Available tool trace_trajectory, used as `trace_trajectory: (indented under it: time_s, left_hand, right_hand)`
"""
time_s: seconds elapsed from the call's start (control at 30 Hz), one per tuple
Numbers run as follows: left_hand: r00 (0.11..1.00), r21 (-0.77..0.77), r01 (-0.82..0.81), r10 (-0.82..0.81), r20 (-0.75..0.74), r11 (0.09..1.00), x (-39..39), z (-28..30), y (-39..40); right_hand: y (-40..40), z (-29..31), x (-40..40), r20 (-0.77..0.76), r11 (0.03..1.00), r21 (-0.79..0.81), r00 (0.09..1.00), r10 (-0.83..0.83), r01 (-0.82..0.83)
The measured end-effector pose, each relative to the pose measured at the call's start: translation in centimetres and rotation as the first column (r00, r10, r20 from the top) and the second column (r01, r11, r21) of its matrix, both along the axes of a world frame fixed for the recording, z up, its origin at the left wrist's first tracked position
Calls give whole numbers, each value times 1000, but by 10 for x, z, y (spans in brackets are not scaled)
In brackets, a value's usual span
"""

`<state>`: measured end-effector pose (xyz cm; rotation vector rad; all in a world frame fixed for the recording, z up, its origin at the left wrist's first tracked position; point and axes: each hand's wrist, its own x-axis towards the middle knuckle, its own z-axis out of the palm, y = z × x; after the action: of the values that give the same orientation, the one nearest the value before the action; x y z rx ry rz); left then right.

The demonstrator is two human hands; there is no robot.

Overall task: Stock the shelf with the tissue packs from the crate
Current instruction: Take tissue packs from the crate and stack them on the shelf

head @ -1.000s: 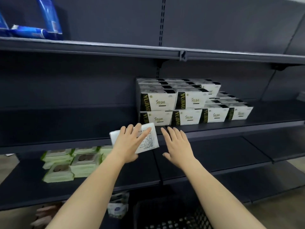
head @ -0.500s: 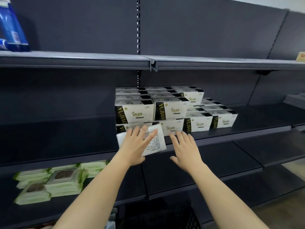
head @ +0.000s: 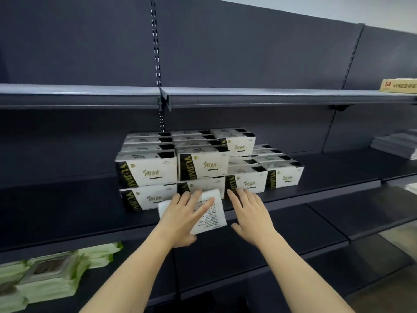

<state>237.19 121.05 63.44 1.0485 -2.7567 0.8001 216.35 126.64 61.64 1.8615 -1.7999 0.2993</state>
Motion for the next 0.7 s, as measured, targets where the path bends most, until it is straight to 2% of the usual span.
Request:
trace_trajectory:
  time_s: [0.4,0.7]
  left_hand:
    - [994,-63,-52,46,-102,997,-170,18,4]
    - [992,-159,-98,84,-91,982,-226,49,-13]
  right_hand:
    - [-18,12,-161,-23,992,-29,993,120,-120]
    - [-42,32,-222,16,975,-101,980,200,-197]
